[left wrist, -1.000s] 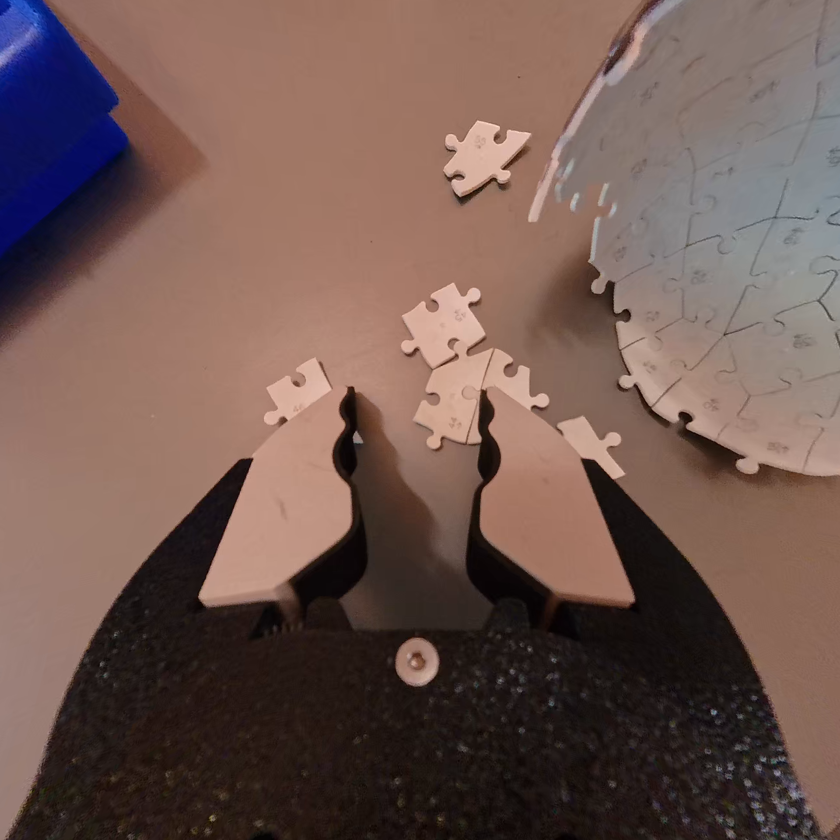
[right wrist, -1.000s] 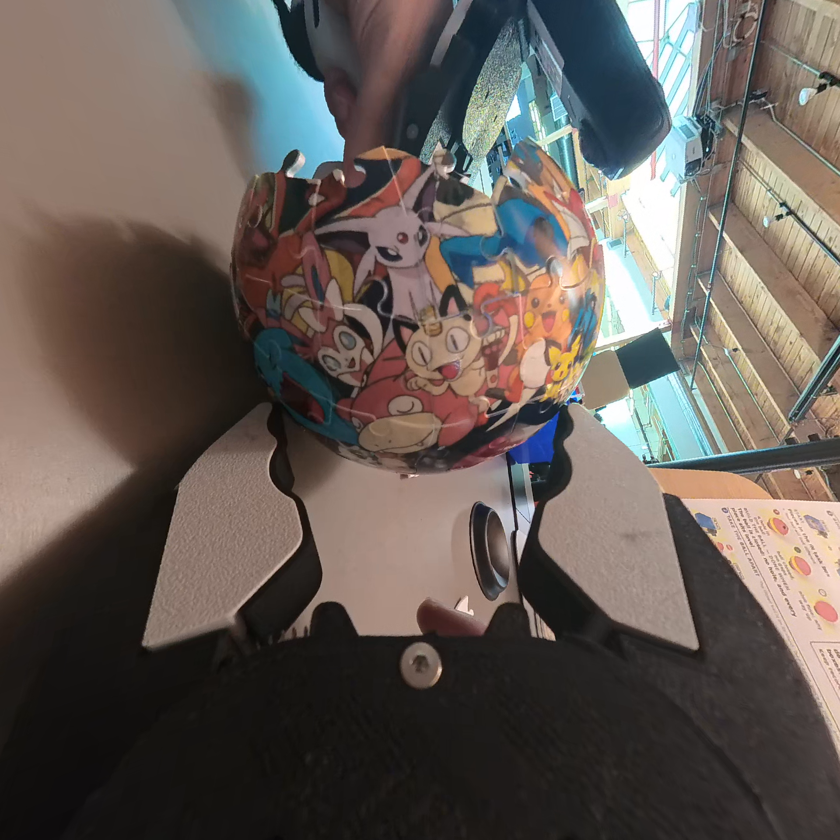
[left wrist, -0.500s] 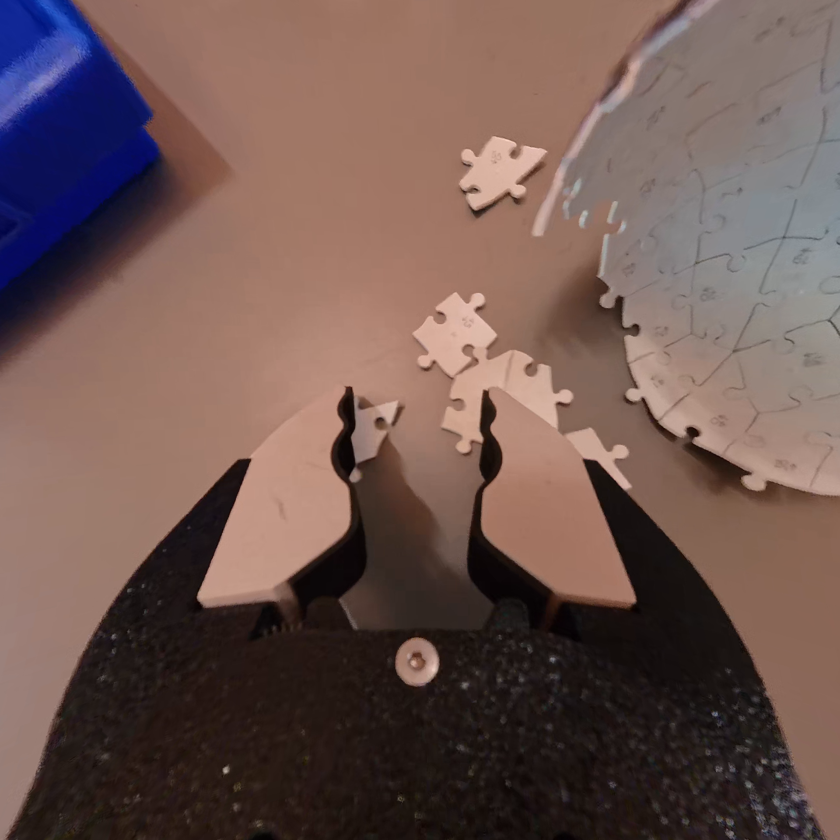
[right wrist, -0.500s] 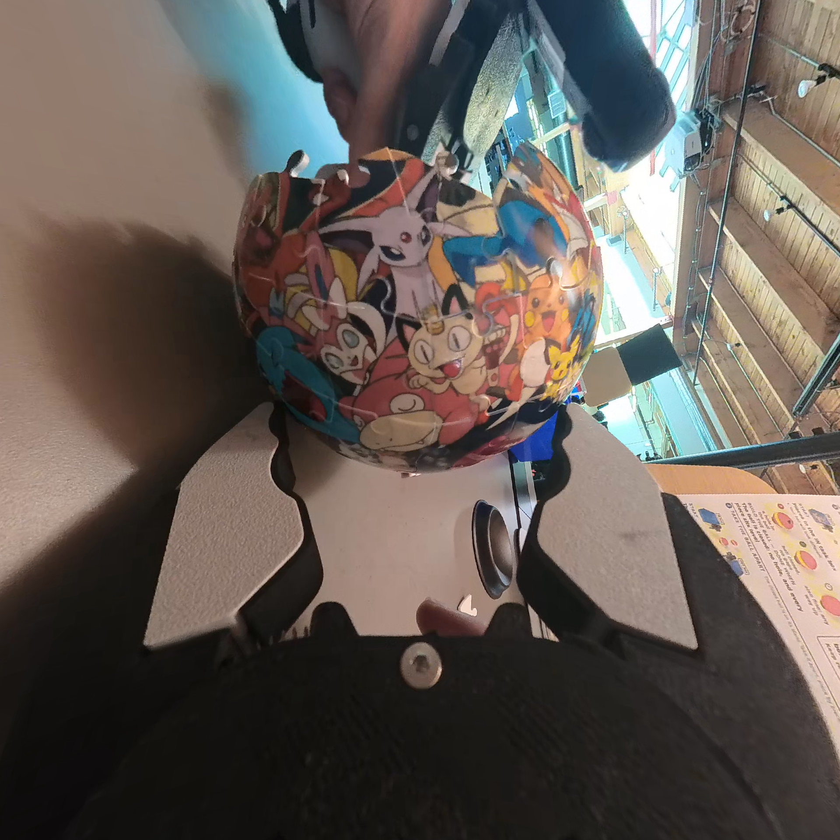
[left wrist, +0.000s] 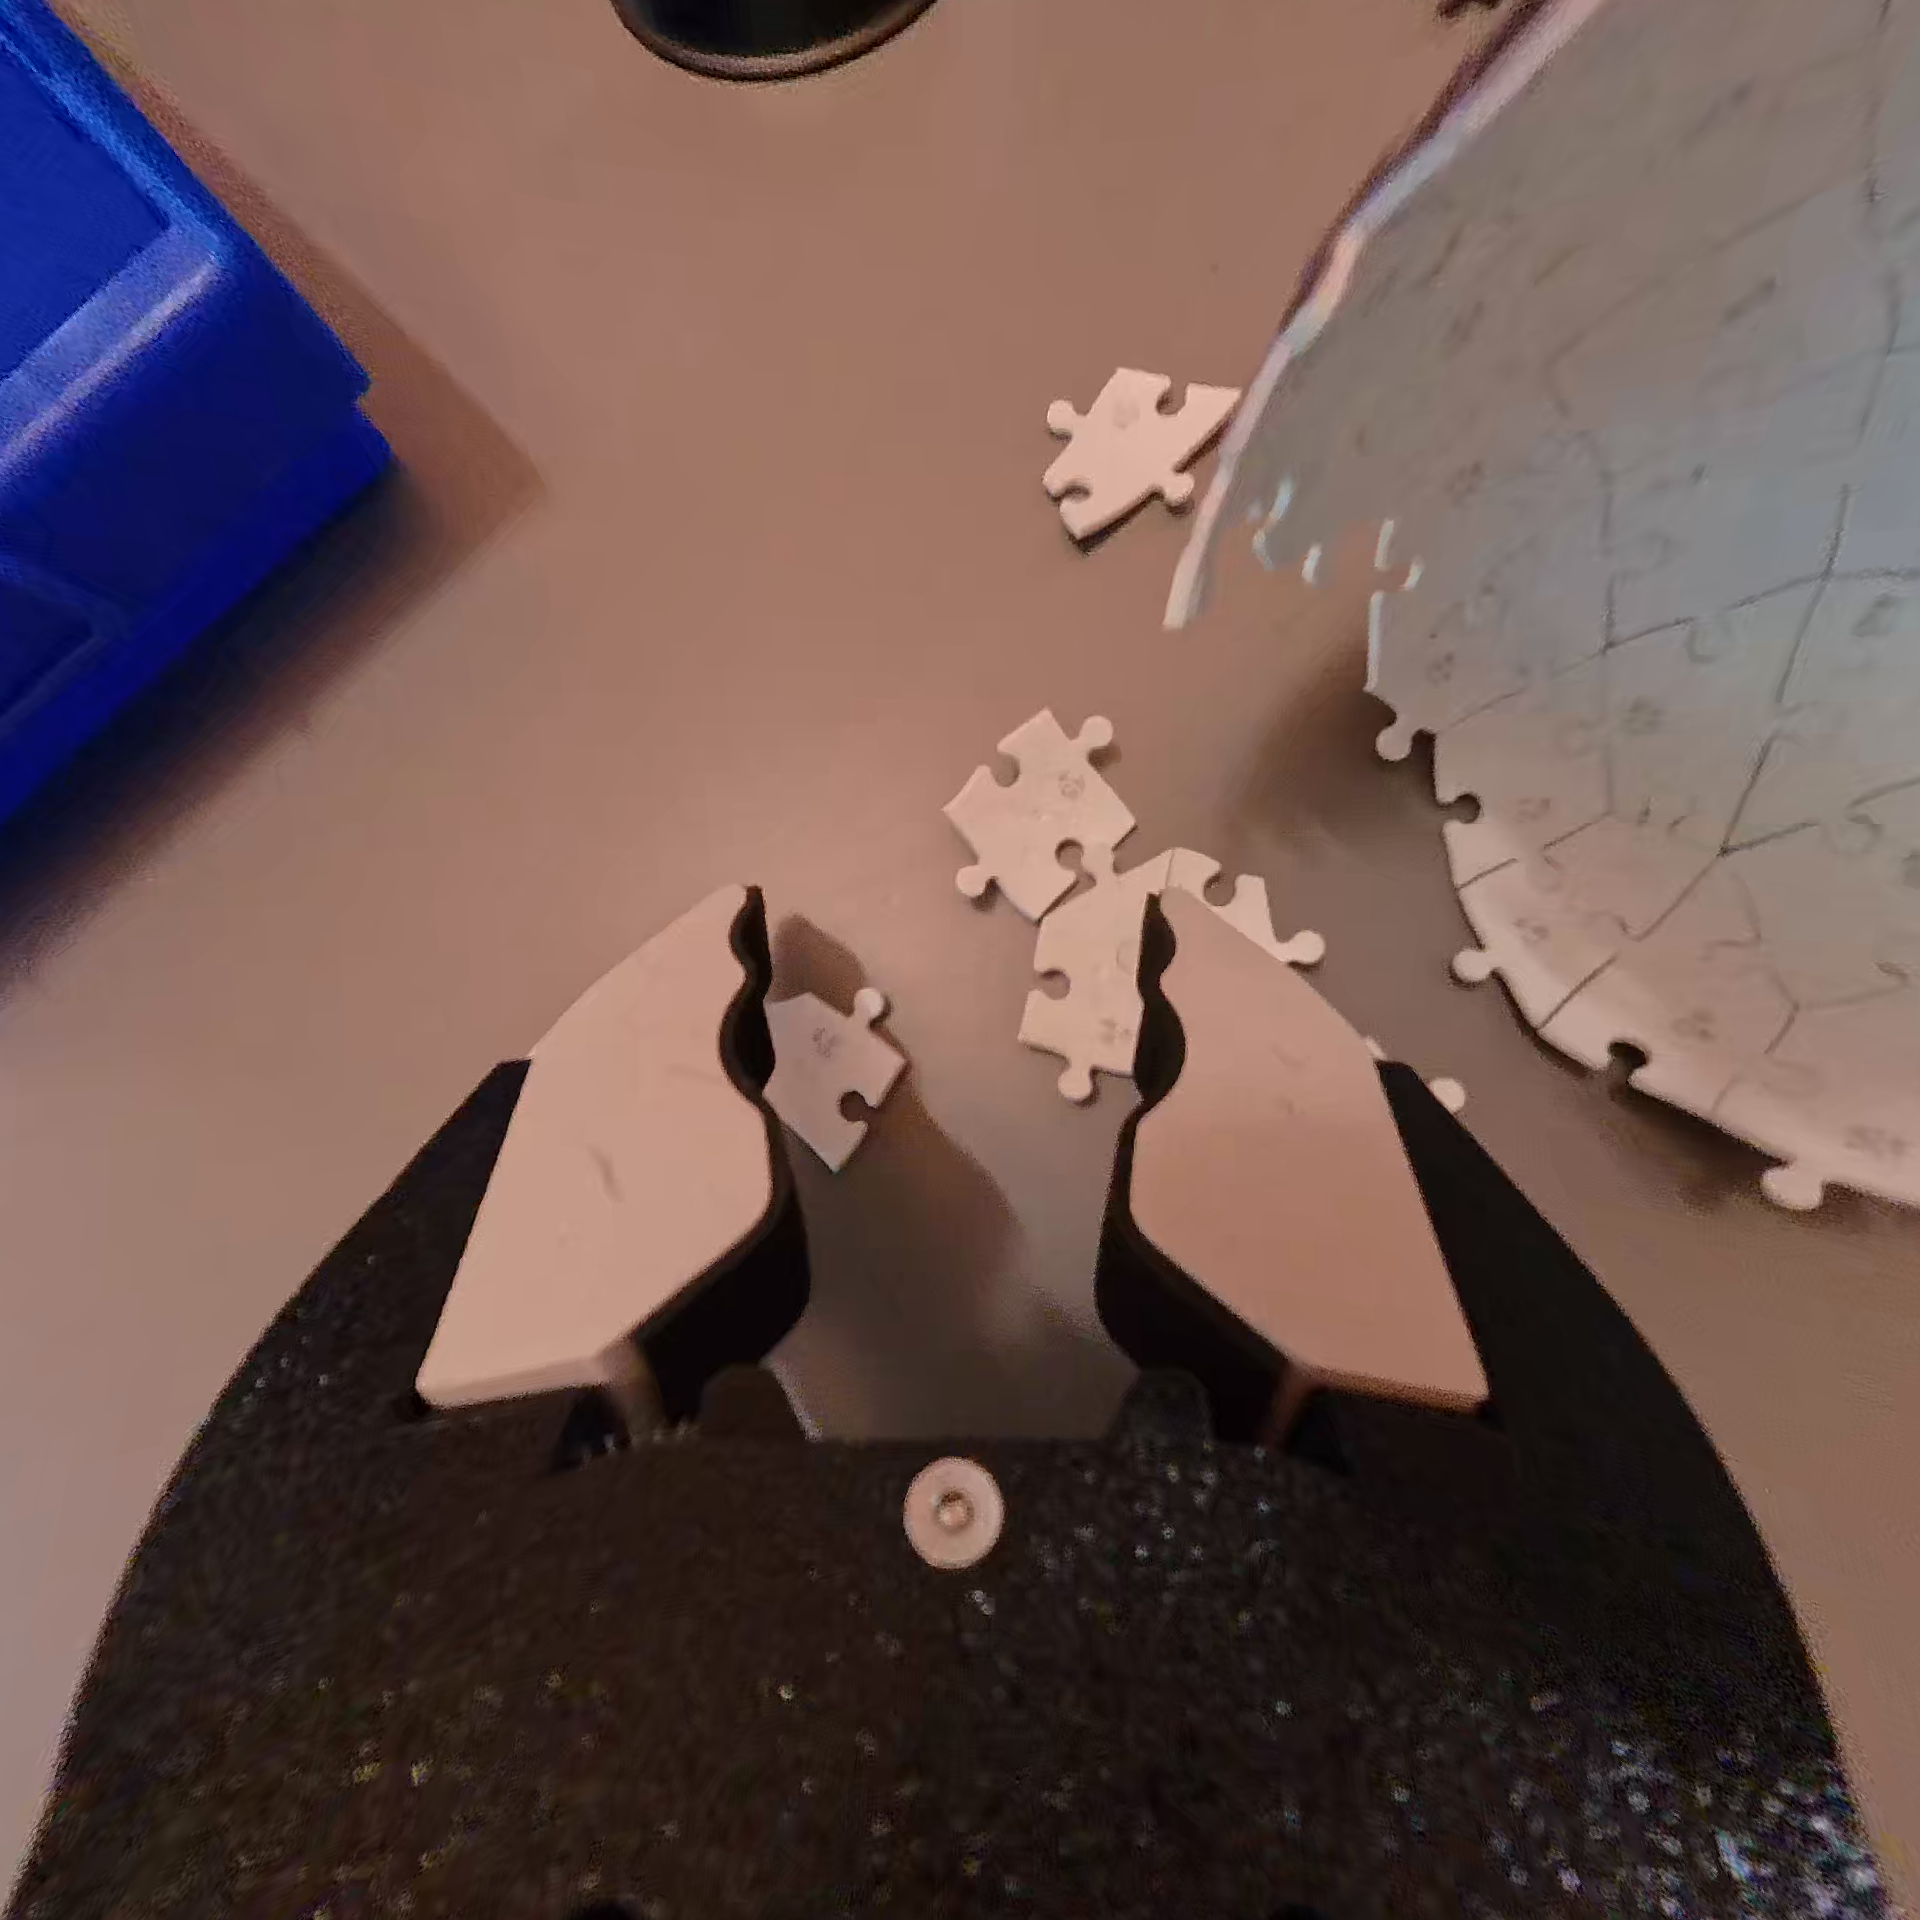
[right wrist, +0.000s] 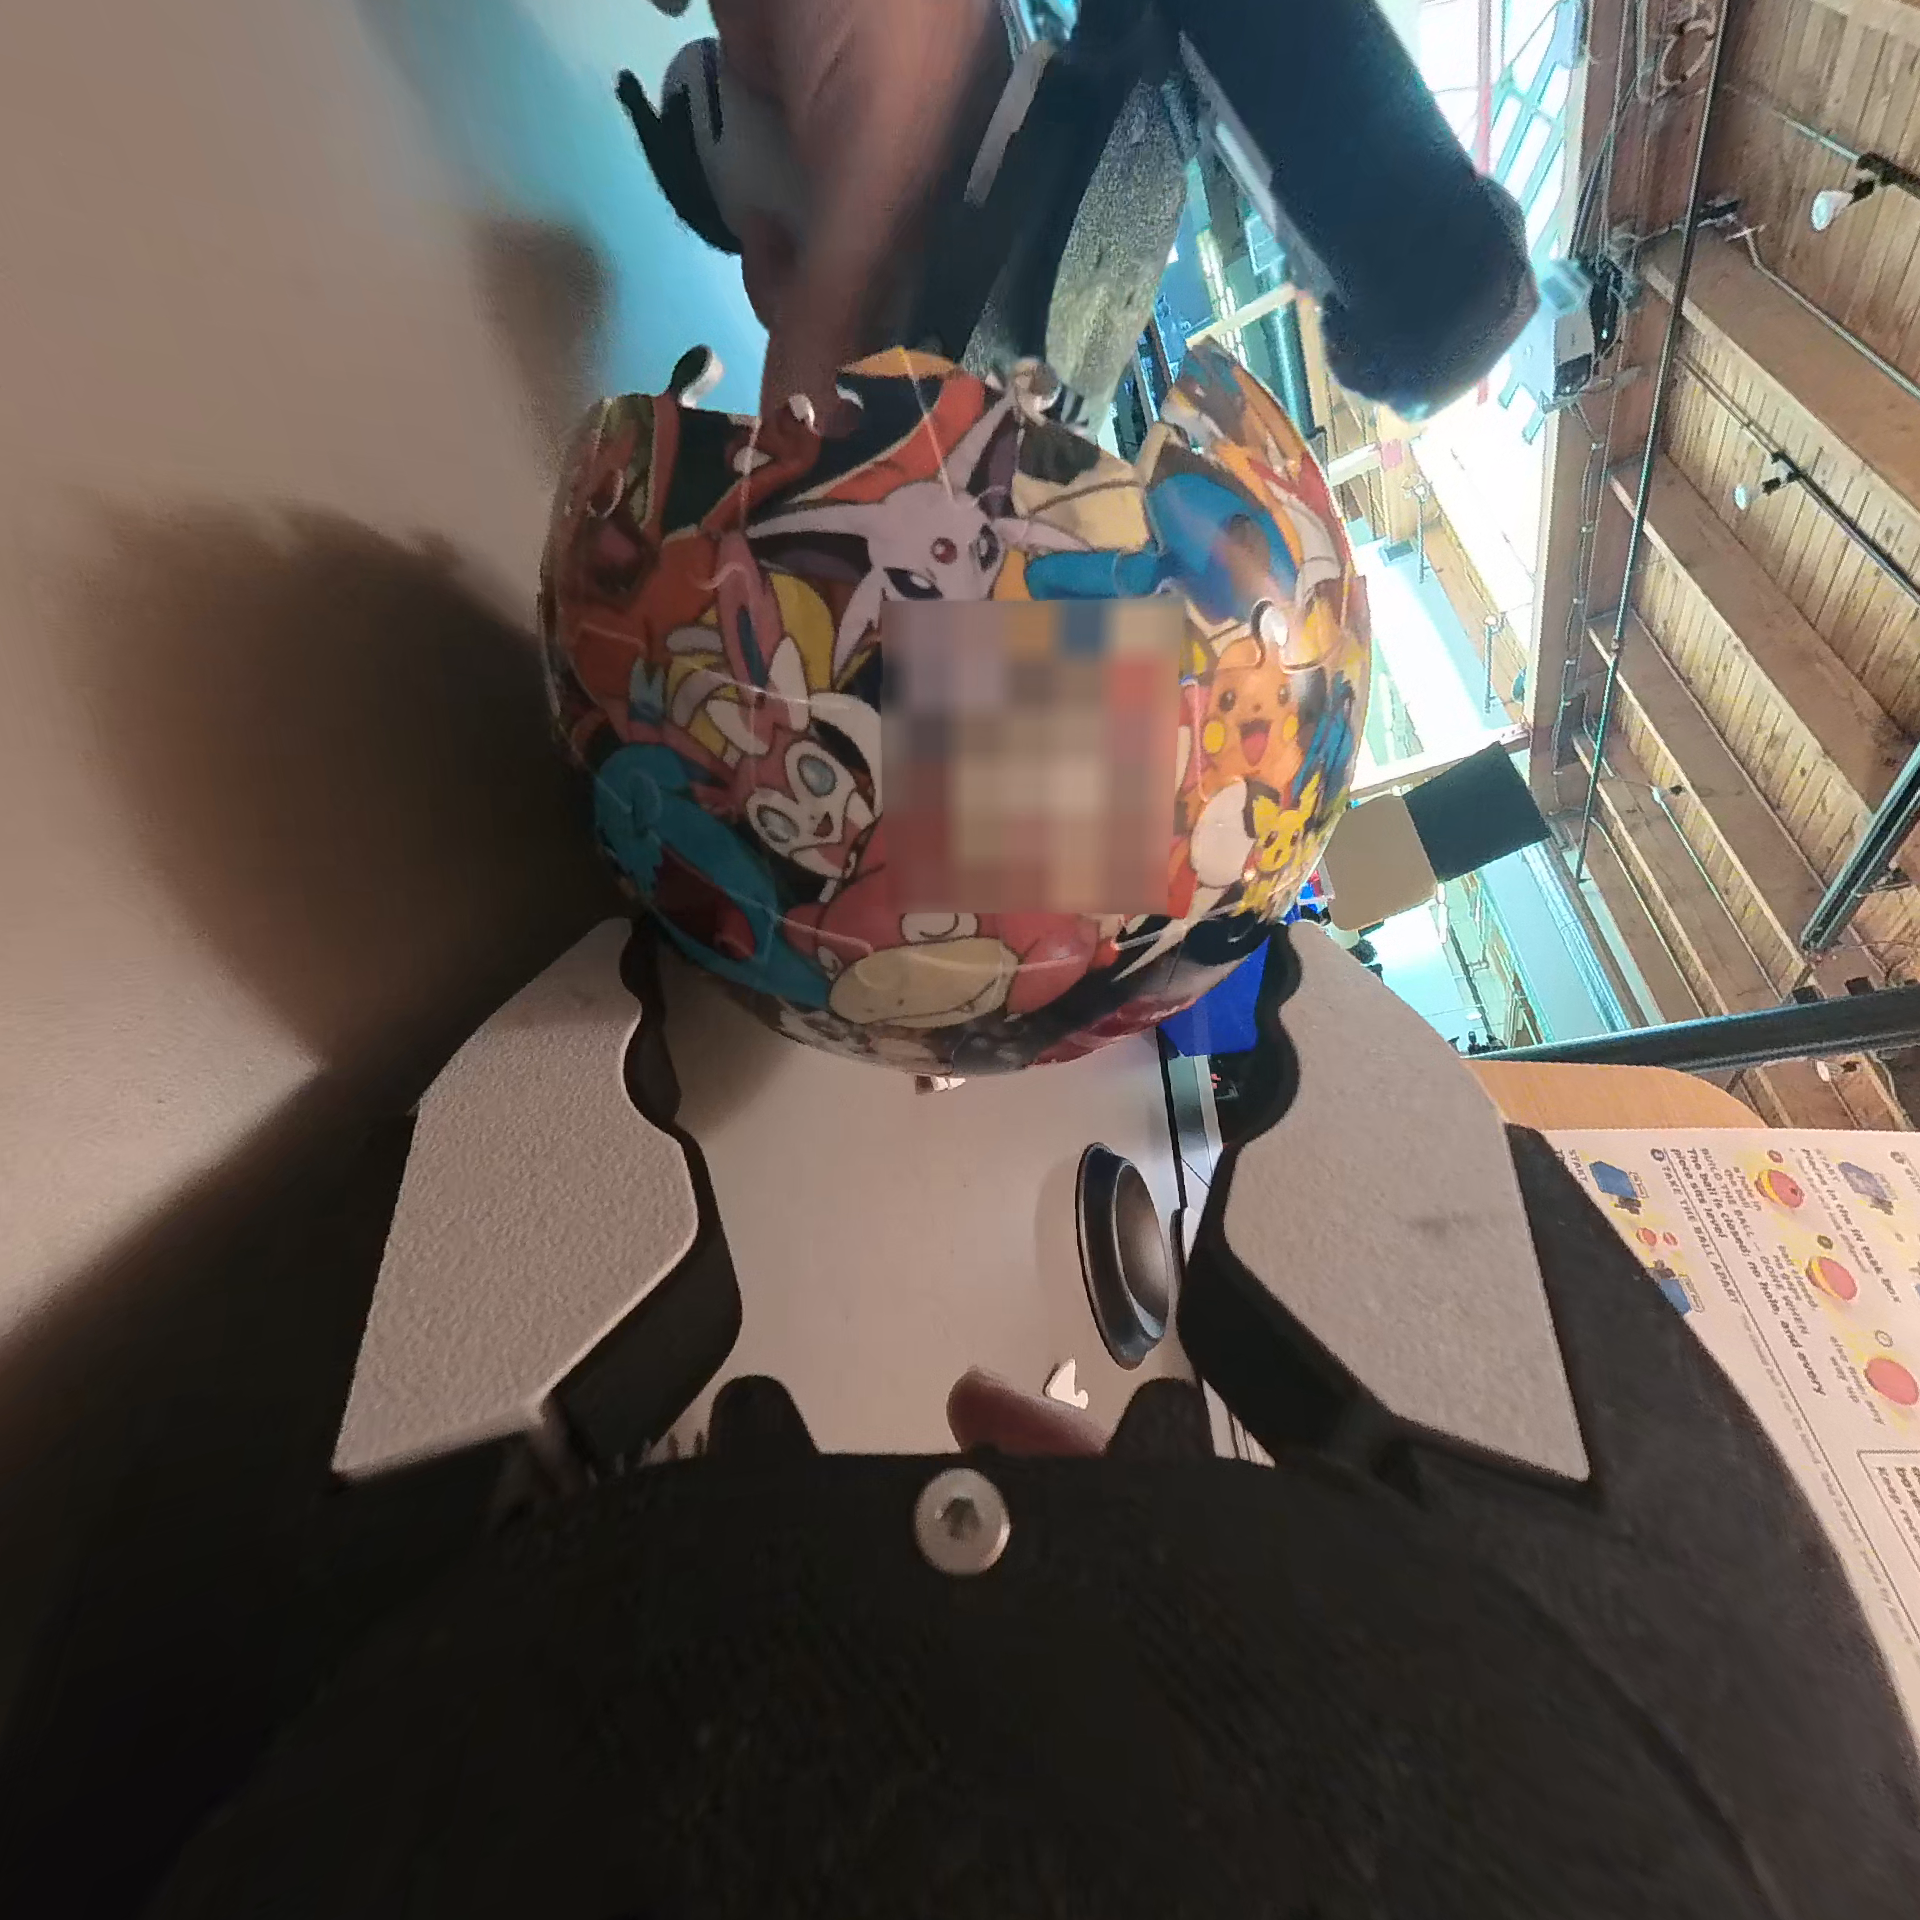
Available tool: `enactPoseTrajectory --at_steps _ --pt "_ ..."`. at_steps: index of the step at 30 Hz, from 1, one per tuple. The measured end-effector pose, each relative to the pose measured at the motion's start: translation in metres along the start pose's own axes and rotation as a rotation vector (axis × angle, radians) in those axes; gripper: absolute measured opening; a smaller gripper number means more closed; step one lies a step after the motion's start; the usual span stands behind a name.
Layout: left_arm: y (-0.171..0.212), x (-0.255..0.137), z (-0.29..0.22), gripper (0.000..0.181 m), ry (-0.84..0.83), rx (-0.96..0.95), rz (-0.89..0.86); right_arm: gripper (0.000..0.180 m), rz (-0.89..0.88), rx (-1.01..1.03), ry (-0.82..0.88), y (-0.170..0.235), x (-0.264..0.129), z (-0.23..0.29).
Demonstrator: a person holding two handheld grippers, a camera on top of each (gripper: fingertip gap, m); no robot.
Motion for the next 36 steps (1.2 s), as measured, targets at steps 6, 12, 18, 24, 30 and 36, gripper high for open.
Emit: enactPoseTrajectory --at_steps 6,12,18,24,30,36 --pt "-0.004 0.003 -0.002 0.069 -0.045 -0.087 0.03 0.107 -0.003 0.001 0.0 0.0 0.0 0.0" --pt "-0.008 0.001 0.0 0.059 -0.064 -0.104 -0.003 0.107 0.003 -0.001 0.0 0.001 0.0 0.0" --pt "-0.001 -0.006 0.006 0.032 -0.018 -0.02 -0.084 0.107 0.001 0.0 0.001 0.001 0.0 -0.001" --pt "-0.001 -0.009 0.009 0.015 0.083 -0.136 -0.109 0.107 0.0 0.002 -0.001 0.001 0.001 -0.001" --pt "0.004 -0.016 0.001 0.028 0.123 -0.032 0.008 0.107 0.003 -0.003 0.0 0.001 0.0 -0.001" --pt "0.014 -0.035 -0.01 0.034 0.205 0.047 0.164 0.106 -0.006 0.004 -0.001 0.0 0.0 -0.001"
Point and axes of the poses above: each gripper's, where its closed fingertips meet, x out along the fingers, y out of its underside, z = x × y across the jaws, the point moved 10 cm from there along -x, back along the fingers, and after that the axes turned 4 degrees about z, right-handed, at the moved point
